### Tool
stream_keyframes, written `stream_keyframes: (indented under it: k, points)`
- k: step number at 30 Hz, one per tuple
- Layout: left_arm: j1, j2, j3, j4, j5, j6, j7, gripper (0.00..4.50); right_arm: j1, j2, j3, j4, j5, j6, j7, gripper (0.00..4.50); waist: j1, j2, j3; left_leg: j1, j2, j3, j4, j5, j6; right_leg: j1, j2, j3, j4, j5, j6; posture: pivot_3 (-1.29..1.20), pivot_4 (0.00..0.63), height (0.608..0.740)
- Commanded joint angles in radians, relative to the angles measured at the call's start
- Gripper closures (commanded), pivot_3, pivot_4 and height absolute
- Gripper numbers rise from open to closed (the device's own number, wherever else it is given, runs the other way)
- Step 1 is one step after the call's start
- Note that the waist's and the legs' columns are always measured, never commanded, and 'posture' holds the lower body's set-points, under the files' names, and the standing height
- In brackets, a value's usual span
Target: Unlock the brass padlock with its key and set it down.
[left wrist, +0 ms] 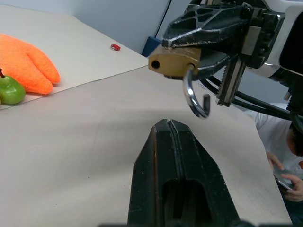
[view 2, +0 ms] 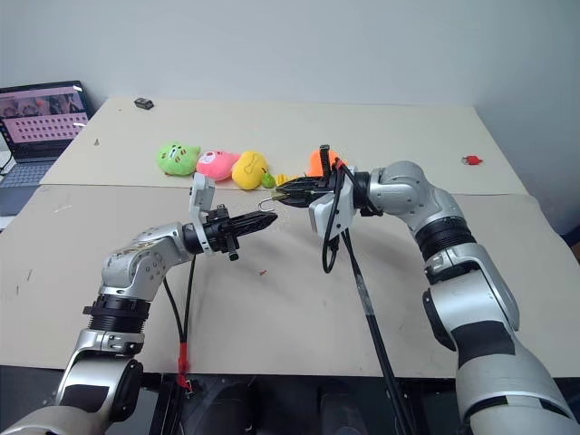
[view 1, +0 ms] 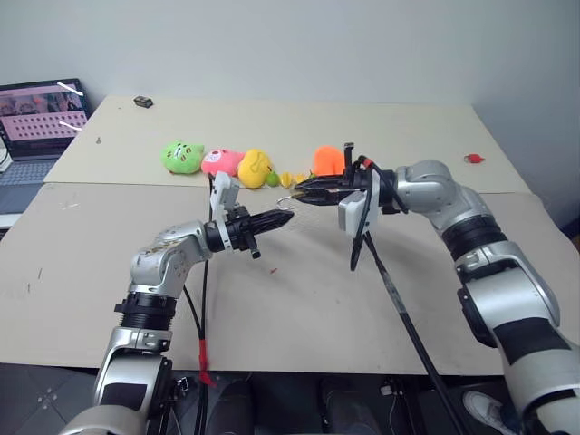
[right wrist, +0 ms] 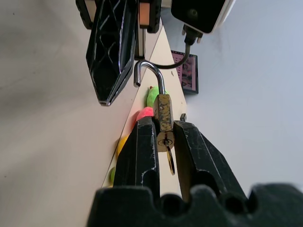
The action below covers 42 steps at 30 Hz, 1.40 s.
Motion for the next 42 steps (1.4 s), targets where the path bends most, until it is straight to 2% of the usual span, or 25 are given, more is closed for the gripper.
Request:
stream_keyframes:
  k: [1,7,12,17,20,24,29,38,40,41,42]
  points:
    - [-0.006,0.001,0.014,-0.038,-0.017,0.005,0.002,4.48,-0.051,-0.012,-0.025,0.012,-0.009,-0.013,-0.051,4.37,0.000,0.000,0.000,0.000,0.000,0.000,0.000,0.000,0.000,0.000,0.000,0.000,0.000,0.000,0.000,0.00,0.150,0.722]
    - [0.031,0.030,-0.026,-0.074,0.016,-0.028,-0.041,4.48,-0.019,-0.014,0.004,0.061,-0.048,-0.003,-0.059,4.37,-0.001,0.000,0.000,0.000,0.000,0.000,0.000,0.000,0.000,0.000,0.000,0.000,0.000,0.000,0.000,0.00,0.150,0.722]
    - [0.167,0.176,-0.109,-0.133,0.130,-0.184,-0.187,4.48,0.060,0.015,0.019,0.034,-0.016,-0.004,-0.027,4.37,-0.011,0.000,0.000,0.002,0.000,0.001,-0.003,0.000,0.000,0.000,0.000,0.001,0.000,0.000,-0.001,0.00,0.150,0.722]
    - [0.241,0.306,-0.036,-0.148,0.079,-0.174,-0.282,4.48,0.100,0.047,0.036,0.036,-0.090,0.024,-0.101,4.37,-0.020,0.000,0.001,0.002,0.001,0.001,-0.004,0.001,-0.001,-0.001,0.000,0.001,0.000,0.000,-0.001,0.00,0.150,0.722]
    - [0.246,0.347,0.031,-0.125,0.057,-0.199,-0.287,4.48,0.101,0.073,0.036,0.042,-0.100,0.036,-0.131,4.37,-0.022,0.000,0.001,0.002,0.001,0.001,-0.005,0.001,-0.001,-0.002,0.001,0.001,0.000,0.000,-0.002,0.00,0.150,0.722]
    - [0.231,0.335,0.100,-0.070,0.079,-0.324,-0.262,4.48,0.103,0.106,0.041,0.033,-0.102,0.050,-0.150,4.37,-0.022,0.000,0.001,0.002,0.001,0.001,-0.005,0.001,-0.001,-0.001,0.001,0.001,0.000,0.000,-0.002,0.00,0.150,0.722]
    - [0.215,0.291,0.115,0.005,0.139,-0.538,-0.238,4.48,0.149,0.149,0.063,-0.006,-0.105,0.052,-0.143,4.37,-0.018,0.000,0.001,0.002,0.001,0.001,-0.005,0.001,-0.001,-0.001,0.000,0.001,0.000,0.000,-0.002,0.00,0.150,0.722]
    - [0.230,0.272,0.077,0.019,0.164,-0.608,-0.265,4.48,0.229,0.165,0.079,-0.060,-0.074,0.109,-0.089,4.37,-0.020,0.000,0.001,0.002,0.001,0.001,-0.005,0.001,-0.001,-0.001,0.001,0.001,0.001,0.000,-0.002,0.00,0.150,0.722]
    - [0.231,0.267,0.071,0.022,0.169,-0.613,-0.267,4.50,0.244,0.170,0.071,-0.067,-0.063,0.133,-0.086,3.35,-0.021,0.000,0.001,0.002,0.001,0.001,-0.005,0.001,-0.001,-0.001,0.001,0.001,0.001,0.000,-0.002,0.00,0.150,0.722]
    - [0.232,0.265,0.067,0.023,0.171,-0.617,-0.268,4.50,0.250,0.173,0.067,-0.070,-0.053,0.144,-0.081,3.20,-0.021,0.000,0.001,0.002,0.001,0.001,-0.005,0.001,-0.001,-0.001,0.001,0.001,0.001,0.000,-0.002,0.00,0.150,0.722]
    - [0.233,0.262,0.063,0.022,0.171,-0.616,-0.270,4.50,0.255,0.172,0.067,-0.074,-0.054,0.149,-0.083,2.83,-0.021,0.000,0.001,0.002,0.001,0.001,-0.005,0.001,-0.001,-0.001,0.001,0.001,0.001,0.000,-0.002,0.00,0.150,0.722]
